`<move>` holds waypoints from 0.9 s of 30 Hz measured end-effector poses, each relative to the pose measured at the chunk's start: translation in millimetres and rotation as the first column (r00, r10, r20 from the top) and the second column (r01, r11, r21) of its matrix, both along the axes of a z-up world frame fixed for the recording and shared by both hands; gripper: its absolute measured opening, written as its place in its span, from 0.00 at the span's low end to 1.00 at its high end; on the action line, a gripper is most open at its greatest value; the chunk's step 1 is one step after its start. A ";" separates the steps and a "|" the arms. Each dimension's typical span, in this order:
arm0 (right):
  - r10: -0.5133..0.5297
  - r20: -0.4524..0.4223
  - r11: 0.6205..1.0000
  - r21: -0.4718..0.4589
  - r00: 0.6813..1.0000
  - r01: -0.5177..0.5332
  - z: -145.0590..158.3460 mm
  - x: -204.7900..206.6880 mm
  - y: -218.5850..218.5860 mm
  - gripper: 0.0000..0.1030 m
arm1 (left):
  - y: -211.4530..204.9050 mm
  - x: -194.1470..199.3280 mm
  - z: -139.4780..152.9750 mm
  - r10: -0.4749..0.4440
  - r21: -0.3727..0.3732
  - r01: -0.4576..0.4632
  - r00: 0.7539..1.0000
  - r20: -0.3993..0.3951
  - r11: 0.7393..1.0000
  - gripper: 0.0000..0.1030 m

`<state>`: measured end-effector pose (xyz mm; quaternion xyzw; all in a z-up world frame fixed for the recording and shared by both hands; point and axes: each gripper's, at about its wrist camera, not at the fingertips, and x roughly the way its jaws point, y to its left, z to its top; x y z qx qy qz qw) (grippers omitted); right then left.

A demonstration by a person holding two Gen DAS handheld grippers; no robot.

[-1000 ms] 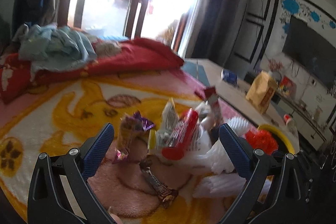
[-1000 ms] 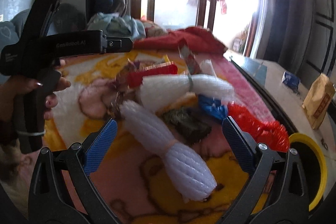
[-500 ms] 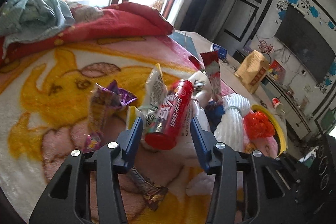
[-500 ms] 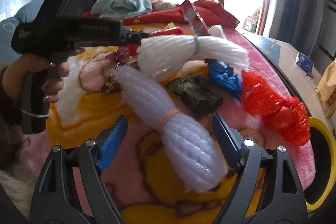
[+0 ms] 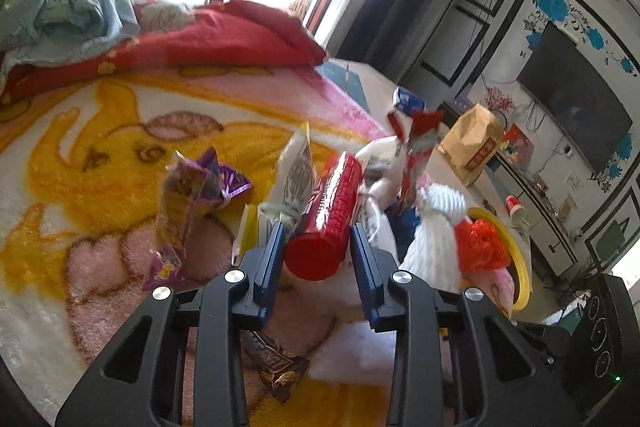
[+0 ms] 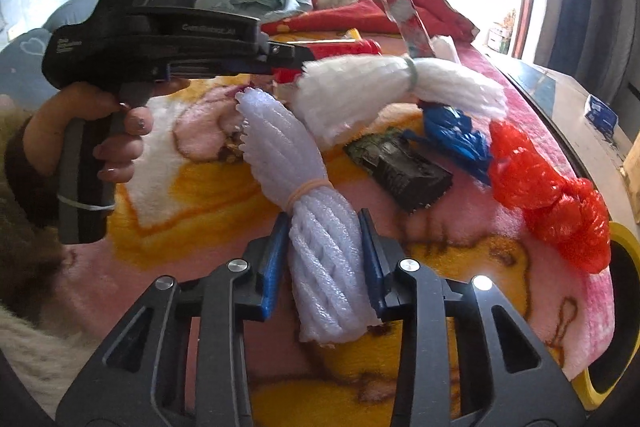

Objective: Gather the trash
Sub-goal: 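Grasp the red-capped bottle with the left tool while the right tool grasps the white foam net, then carry the bottle and foam net over the yellow-rimmed bin with both tools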

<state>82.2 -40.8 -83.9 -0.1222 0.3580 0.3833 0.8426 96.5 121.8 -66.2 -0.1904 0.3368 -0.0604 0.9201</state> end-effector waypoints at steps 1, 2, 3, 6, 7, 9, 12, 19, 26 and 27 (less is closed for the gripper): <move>0.011 0.001 1.000 0.013 1.000 -0.011 3.2 -2.7 0.1 0.26 | 1.1 -3.2 4.1 0.006 -0.001 -0.006 1.000 0.016 1.000 0.30; 0.019 0.003 1.000 0.023 1.000 -0.019 6.2 -5.1 0.7 0.26 | 2.6 -5.3 7.0 0.008 -0.002 -0.008 1.000 0.027 1.000 0.30; 0.027 0.010 0.999 0.031 1.000 -0.027 9.7 -7.5 0.9 0.26 | 3.5 -8.2 11.1 0.016 0.000 -0.016 0.999 0.041 1.000 0.30; 0.047 0.034 0.997 0.062 0.998 -0.049 21.5 -15.2 -0.3 0.25 | 7.2 -15.6 21.5 0.036 0.000 -0.036 0.997 0.072 0.999 0.29; 0.047 0.044 0.996 0.074 0.998 -0.050 26.2 -17.3 -2.0 0.25 | 8.5 -19.4 27.0 0.045 0.002 -0.045 0.995 0.090 0.999 0.28; 0.041 0.056 0.995 0.092 0.998 -0.046 32.6 -18.7 -6.6 0.25 | 9.1 -25.6 35.7 0.054 0.010 -0.055 0.992 0.117 0.998 0.28; 0.012 0.074 0.993 0.115 0.997 -0.020 42.7 -19.6 -15.6 0.25 | 9.3 -32.8 49.7 0.058 0.019 -0.061 0.987 0.150 0.998 0.27; -0.101 0.088 0.982 0.171 0.991 0.084 61.6 -8.8 -48.0 0.25 | 0.4 -39.6 79.2 0.037 0.047 -0.048 0.975 0.218 0.998 0.27; -0.238 0.088 0.960 0.171 0.967 0.221 67.4 7.8 -80.1 0.25 | -18.7 -40.3 100.0 -0.016 0.065 -0.001 0.966 0.259 0.998 0.27; -0.259 0.086 0.955 0.172 0.962 0.241 68.1 10.5 -85.7 0.25 | -22.1 -39.6 101.7 -0.024 0.067 0.007 0.965 0.261 0.998 0.27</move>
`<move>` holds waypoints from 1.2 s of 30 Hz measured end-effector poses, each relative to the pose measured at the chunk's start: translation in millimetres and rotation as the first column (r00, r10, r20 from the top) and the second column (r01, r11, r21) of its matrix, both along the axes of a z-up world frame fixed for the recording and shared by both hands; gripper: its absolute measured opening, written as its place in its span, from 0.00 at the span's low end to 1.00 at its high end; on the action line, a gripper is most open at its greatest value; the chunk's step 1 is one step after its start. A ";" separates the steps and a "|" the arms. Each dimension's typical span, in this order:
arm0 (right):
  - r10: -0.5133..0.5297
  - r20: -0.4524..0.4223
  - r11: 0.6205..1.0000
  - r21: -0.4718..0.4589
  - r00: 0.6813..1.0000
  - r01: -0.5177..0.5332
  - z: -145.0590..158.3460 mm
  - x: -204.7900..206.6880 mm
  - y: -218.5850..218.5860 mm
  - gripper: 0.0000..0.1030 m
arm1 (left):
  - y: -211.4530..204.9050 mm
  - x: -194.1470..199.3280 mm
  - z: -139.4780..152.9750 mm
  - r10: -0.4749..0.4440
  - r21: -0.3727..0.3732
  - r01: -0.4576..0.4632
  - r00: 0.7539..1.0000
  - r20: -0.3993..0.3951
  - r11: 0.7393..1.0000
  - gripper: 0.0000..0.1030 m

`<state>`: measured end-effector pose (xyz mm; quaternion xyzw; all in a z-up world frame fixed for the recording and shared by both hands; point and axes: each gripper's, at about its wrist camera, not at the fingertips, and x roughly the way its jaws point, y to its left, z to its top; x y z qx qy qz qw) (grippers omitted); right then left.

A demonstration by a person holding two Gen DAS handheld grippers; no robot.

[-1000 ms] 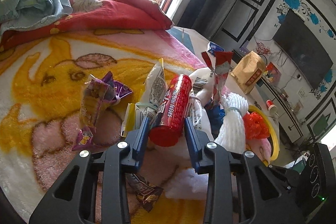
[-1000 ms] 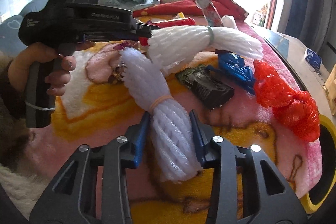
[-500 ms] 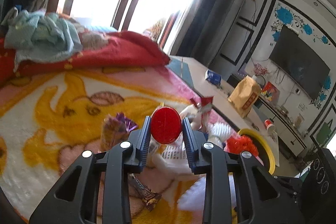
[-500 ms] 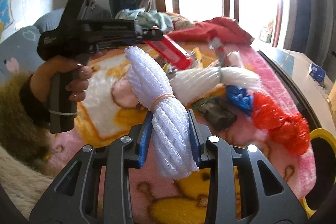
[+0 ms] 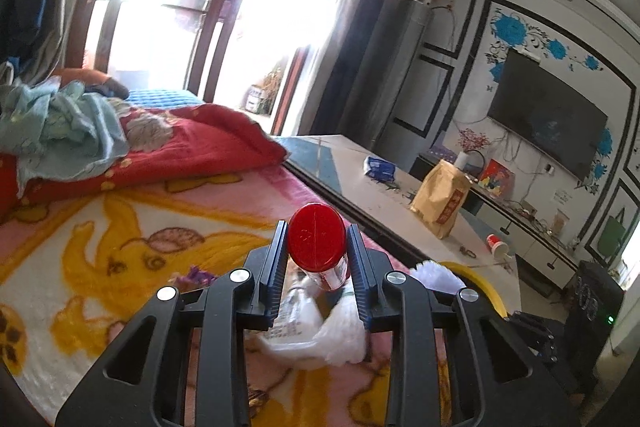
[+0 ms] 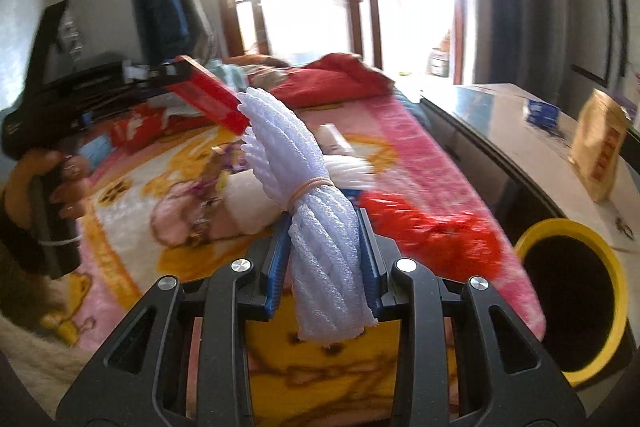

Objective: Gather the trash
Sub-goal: 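Carry the bottle and foam net over the yellow-rimmed bin with both tools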

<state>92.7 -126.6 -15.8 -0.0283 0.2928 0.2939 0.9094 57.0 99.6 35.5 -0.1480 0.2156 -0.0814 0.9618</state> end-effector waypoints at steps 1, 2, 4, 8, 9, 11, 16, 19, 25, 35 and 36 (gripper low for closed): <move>-0.013 -0.003 1.000 0.003 1.000 0.013 -0.9 1.3 -3.5 0.24 | -3.1 0.8 1.2 -0.008 0.002 0.008 1.000 0.002 1.000 0.27; -0.029 -0.007 1.000 0.006 1.000 0.029 -1.4 2.7 -7.7 0.24 | -7.3 1.9 2.2 -0.018 0.004 0.018 1.000 0.003 1.000 0.27; -0.067 -0.013 0.998 0.010 0.998 0.067 -0.5 6.3 -16.8 0.24 | -13.8 3.8 3.9 -0.035 0.006 0.035 0.999 0.003 0.999 0.27; -0.125 -0.018 0.992 0.009 0.992 0.125 1.0 14.6 -31.9 0.24 | -29.6 9.2 5.2 -0.077 0.006 0.077 0.997 0.000 0.997 0.27; -0.143 -0.019 0.990 0.007 0.989 0.144 1.2 16.6 -36.6 0.24 | -34.3 10.6 5.7 -0.087 0.006 0.087 0.996 0.000 0.996 0.27; -0.170 -0.022 0.985 0.008 0.985 0.171 1.7 19.2 -44.3 0.24 | -42.3 14.0 5.8 -0.106 0.008 0.106 0.994 0.000 0.994 0.27; -0.229 -0.024 0.973 0.004 0.973 0.229 3.5 25.4 -63.1 0.24 | -60.7 21.5 3.3 -0.151 0.012 0.151 0.988 -0.005 0.988 0.27; -0.265 -0.025 0.964 0.004 0.964 0.265 4.6 27.9 -73.4 0.24 | -71.9 25.6 1.1 -0.178 0.015 0.178 0.984 -0.008 0.984 0.27; -0.342 -0.026 0.940 0.006 0.939 0.342 6.5 31.3 -97.6 0.24 | -98.3 35.3 -1.6 -0.230 0.014 0.231 0.973 -0.013 0.973 0.27; -0.460 -0.042 0.887 0.016 0.887 0.461 4.2 39.0 -140.7 0.24 | -136.8 52.0 -10.2 -0.309 0.026 0.310 0.950 -0.034 0.950 0.27; -0.474 -0.045 0.880 0.013 0.880 0.474 3.1 40.4 -145.4 0.24 | -140.6 53.6 -10.9 -0.317 0.029 0.318 0.948 -0.036 0.948 0.27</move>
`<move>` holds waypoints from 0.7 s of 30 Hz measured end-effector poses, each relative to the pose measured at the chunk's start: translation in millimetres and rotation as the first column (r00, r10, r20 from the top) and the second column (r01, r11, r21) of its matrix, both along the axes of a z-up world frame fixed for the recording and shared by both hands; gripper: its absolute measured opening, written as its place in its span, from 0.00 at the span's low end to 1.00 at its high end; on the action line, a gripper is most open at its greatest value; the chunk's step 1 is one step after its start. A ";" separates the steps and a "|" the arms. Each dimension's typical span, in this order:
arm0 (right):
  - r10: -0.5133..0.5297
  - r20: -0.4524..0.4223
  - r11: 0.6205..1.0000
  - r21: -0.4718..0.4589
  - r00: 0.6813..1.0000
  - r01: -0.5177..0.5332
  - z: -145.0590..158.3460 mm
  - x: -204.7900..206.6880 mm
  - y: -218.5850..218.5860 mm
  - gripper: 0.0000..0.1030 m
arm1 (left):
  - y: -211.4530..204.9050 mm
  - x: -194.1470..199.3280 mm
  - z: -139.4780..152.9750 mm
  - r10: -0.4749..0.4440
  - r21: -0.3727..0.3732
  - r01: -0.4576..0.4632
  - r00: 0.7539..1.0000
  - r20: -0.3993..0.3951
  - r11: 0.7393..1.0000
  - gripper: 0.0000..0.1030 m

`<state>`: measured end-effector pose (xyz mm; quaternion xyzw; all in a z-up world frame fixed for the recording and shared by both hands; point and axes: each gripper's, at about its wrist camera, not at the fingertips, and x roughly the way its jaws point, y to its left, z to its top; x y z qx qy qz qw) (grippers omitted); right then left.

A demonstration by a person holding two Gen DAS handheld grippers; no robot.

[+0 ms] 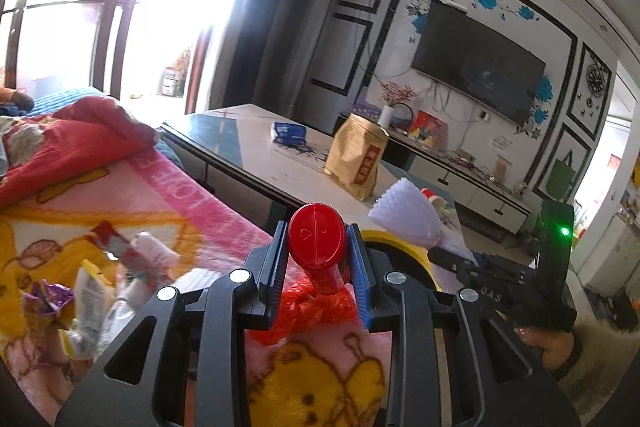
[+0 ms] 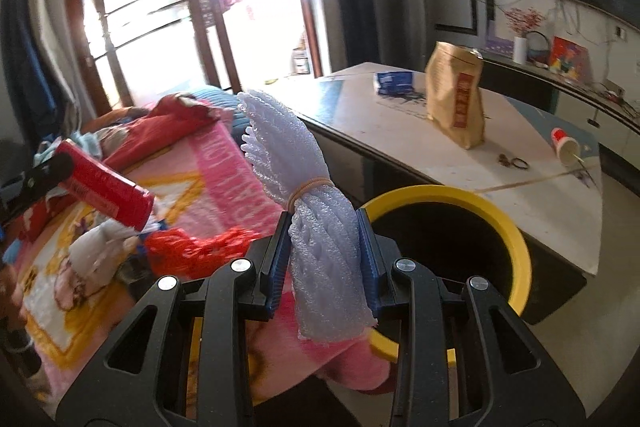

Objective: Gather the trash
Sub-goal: 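Carry the bottle and foam net over the yellow-rimmed bin with both tools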

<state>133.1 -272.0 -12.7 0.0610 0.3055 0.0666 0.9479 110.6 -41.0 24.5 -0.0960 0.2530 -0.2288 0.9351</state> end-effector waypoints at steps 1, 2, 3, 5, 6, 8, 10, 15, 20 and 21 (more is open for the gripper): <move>-0.008 -0.002 1.000 0.000 1.000 0.008 -0.6 0.8 -3.0 0.24 | -4.7 1.9 -1.6 -0.009 0.004 0.009 1.000 -0.002 1.000 0.27; -0.019 -0.006 1.000 -0.002 1.000 0.019 -1.6 1.8 -6.6 0.24 | -7.0 1.9 -2.2 -0.013 0.005 0.013 1.000 -0.003 1.000 0.27; -0.029 -0.012 1.000 -0.003 1.000 0.029 -2.7 3.1 -9.9 0.24 | -10.6 3.0 -3.4 -0.021 0.006 0.021 1.000 -0.005 1.000 0.27; -0.052 -0.027 0.999 0.002 0.998 0.052 -5.6 6.1 -17.2 0.24 | -16.2 5.9 -5.8 -0.035 0.009 0.035 0.999 -0.009 0.999 0.27; -0.065 -0.035 0.998 0.006 0.997 0.066 -7.5 7.4 -21.9 0.24 | -18.9 6.9 -6.6 -0.040 0.011 0.041 0.999 -0.010 0.999 0.27; -0.083 -0.046 0.996 0.014 0.995 0.084 -9.6 9.9 -28.2 0.24 | -25.4 10.8 -9.4 -0.056 0.017 0.056 0.998 -0.014 0.998 0.27; -0.105 -0.056 0.994 0.023 0.993 0.106 -12.8 13.3 -37.3 0.24 | -30.7 12.5 -10.0 -0.066 0.020 0.066 0.998 -0.015 0.998 0.27; -0.156 -0.080 0.986 0.038 0.985 0.159 -18.5 17.2 -53.4 0.24 | -46.1 20.2 -14.4 -0.097 0.025 0.097 0.995 -0.020 0.995 0.27; -0.208 -0.107 0.975 0.057 0.972 0.215 -24.9 20.4 -71.5 0.24 | -65.9 28.6 -20.7 -0.124 0.026 0.125 0.992 -0.037 0.992 0.27; -0.214 -0.111 0.973 0.059 0.970 0.222 -25.7 20.7 -73.6 0.24 | -70.6 29.7 -22.3 -0.129 0.026 0.130 0.991 -0.039 0.991 0.27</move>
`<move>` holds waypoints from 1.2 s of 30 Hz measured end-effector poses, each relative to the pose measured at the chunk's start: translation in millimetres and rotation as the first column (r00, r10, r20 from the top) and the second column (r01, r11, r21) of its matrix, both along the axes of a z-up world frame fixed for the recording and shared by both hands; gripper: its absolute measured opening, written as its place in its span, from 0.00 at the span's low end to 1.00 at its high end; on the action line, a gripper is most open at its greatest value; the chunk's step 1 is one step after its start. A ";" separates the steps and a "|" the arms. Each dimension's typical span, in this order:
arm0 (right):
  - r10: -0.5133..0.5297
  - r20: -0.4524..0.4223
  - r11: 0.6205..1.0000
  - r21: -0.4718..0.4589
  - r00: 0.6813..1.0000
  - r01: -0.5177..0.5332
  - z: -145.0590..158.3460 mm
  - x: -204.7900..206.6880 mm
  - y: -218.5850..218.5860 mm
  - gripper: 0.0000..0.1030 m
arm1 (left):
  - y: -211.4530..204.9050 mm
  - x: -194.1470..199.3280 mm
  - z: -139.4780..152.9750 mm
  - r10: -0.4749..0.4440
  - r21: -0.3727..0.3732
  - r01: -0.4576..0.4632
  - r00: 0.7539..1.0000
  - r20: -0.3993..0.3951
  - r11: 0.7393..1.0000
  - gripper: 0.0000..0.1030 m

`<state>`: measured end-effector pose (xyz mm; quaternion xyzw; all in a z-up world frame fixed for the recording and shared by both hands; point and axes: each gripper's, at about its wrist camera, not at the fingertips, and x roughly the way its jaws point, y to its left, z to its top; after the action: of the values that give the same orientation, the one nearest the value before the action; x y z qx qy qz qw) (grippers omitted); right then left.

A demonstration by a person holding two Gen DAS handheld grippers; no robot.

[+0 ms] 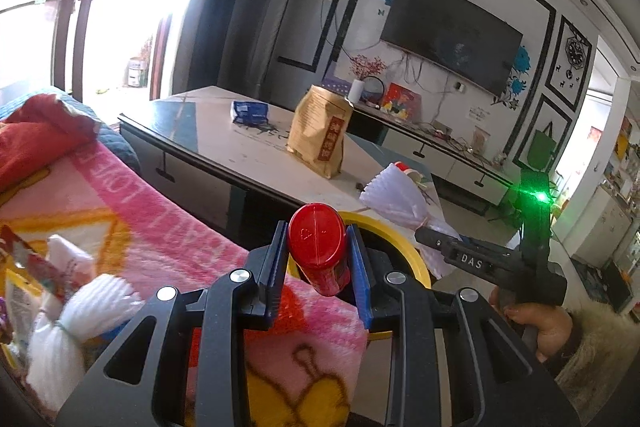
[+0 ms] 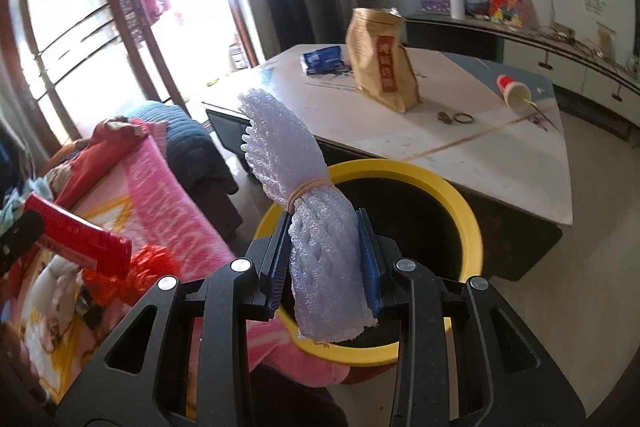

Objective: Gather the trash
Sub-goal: 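Carry the bottle and foam net over the yellow-rimmed bin with both tools, then open both tools to drop the bottle and foam net into the bin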

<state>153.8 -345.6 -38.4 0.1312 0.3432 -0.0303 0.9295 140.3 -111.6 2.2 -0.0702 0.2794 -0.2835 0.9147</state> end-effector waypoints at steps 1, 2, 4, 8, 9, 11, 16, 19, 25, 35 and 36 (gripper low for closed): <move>-0.011 -0.006 1.000 0.003 1.000 0.011 -1.5 1.2 -4.2 0.24 | -2.9 0.9 -0.7 -0.003 0.000 0.003 1.000 -0.002 1.000 0.27; -0.022 -0.009 1.000 0.003 1.000 0.022 -3.0 1.8 -7.7 0.24 | -6.9 3.1 -2.7 -0.008 0.000 0.008 1.000 -0.006 1.000 0.27; -0.039 -0.017 0.999 0.003 0.999 0.039 -5.9 2.6 -14.3 0.24 | -14.3 7.6 -6.4 -0.014 -0.008 0.014 1.000 -0.016 1.000 0.27; -0.065 -0.039 0.998 0.000 0.997 0.065 -13.0 4.6 -24.2 0.24 | -28.0 14.7 -13.8 -0.023 -0.014 0.022 0.999 -0.032 1.000 0.27; -0.070 -0.043 0.998 0.001 0.997 0.070 -14.5 4.9 -26.2 0.24 | -32.3 15.8 -15.6 -0.025 -0.012 0.025 0.999 -0.034 1.000 0.27; -0.080 -0.055 0.997 0.009 0.995 0.081 -18.9 6.8 -31.3 0.24 | -42.0 20.1 -20.1 -0.035 -0.005 0.035 0.999 -0.039 0.999 0.27; -0.098 -0.076 0.995 0.016 0.992 0.100 -26.0 10.3 -38.5 0.24 | -61.7 28.0 -32.6 -0.053 0.018 0.054 0.997 -0.055 0.998 0.27; -0.107 -0.091 0.994 0.028 0.990 0.110 -30.9 11.9 -44.2 0.25 | -71.1 32.3 -40.6 -0.062 0.031 0.065 0.996 -0.069 0.997 0.27; -0.103 -0.117 0.993 0.037 0.988 0.108 -40.0 16.7 -46.9 0.25 | -90.3 44.2 -57.5 -0.082 0.059 0.088 0.991 -0.108 0.994 0.27; -0.102 -0.122 0.991 0.069 0.987 0.111 -51.8 21.2 -47.8 0.32 | -108.8 63.7 -76.3 -0.089 0.089 0.104 0.983 -0.159 0.991 0.28; -0.104 -0.122 0.991 0.068 0.987 0.113 -53.2 21.5 -48.3 0.43 | -109.3 65.9 -77.8 -0.079 0.098 0.095 0.984 -0.160 0.991 0.39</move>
<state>175.3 -393.9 -91.6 0.1822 0.3911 -0.0760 0.8989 206.2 -220.9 -75.5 -0.0317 0.3673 -0.3018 0.8792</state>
